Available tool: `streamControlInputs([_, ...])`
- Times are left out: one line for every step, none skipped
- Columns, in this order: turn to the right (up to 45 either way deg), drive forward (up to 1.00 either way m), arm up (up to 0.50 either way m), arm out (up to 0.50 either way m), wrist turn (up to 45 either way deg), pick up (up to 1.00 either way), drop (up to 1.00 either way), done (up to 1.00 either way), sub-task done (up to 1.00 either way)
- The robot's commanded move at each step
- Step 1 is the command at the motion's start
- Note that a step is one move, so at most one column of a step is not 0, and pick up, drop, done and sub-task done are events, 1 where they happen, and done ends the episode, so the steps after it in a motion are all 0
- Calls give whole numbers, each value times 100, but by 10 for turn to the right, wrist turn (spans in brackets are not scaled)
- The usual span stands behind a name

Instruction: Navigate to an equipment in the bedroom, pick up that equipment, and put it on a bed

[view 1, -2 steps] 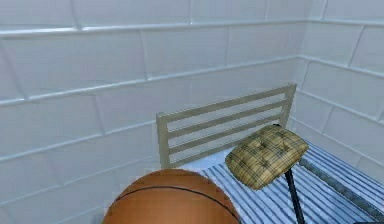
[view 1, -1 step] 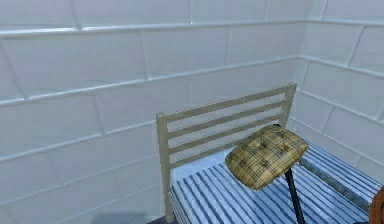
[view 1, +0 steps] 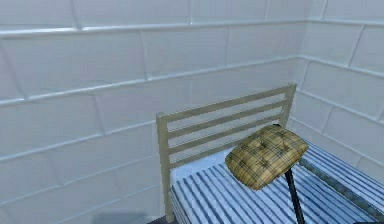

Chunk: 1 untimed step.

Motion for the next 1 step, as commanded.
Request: streamControlInputs([0, 0, -22, 0, 0, 0, 0, 0, 0])
